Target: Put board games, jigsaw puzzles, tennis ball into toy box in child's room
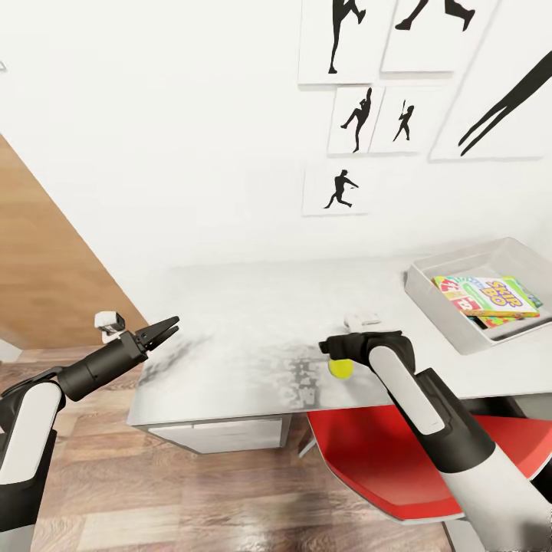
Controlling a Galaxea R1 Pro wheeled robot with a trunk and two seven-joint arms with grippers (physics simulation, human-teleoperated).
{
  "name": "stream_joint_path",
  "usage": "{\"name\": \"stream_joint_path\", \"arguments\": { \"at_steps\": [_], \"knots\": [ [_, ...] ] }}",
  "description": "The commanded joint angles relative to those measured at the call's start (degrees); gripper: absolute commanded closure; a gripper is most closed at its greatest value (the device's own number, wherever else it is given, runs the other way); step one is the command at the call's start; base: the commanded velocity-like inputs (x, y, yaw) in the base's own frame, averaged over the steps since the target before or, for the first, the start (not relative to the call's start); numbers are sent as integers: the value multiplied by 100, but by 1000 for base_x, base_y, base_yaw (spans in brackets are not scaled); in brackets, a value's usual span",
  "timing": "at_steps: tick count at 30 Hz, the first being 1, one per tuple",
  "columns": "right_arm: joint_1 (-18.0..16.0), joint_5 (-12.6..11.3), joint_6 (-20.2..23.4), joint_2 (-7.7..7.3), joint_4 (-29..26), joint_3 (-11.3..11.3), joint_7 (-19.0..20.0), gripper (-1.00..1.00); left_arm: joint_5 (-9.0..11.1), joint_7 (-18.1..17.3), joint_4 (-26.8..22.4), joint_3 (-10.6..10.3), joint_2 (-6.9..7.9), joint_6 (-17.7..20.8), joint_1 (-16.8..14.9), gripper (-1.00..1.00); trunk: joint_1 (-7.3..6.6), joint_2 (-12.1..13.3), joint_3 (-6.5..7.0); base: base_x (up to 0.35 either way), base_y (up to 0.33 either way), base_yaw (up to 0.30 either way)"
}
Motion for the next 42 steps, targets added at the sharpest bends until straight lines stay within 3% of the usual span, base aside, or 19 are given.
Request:
{"name": "stream_joint_path", "arguments": {
  "at_steps": [1,22,42],
  "knots": [
    [-15,-51,13,-7,46,5,-61,-100,-8,-22,-1,5,0,25,-5,-100,3,-10,-9,0,0,0],
    [-67,198,13,52,601,57,-13,-100,-2,-22,-7,1,0,25,-5,-100,3,-10,-17,0,0,0],
    [-283,250,-16,67,1031,49,0,-100,-2,-14,-6,-6,0,25,-13,-100,3,-10,-174,0,0,0]
  ]
}}
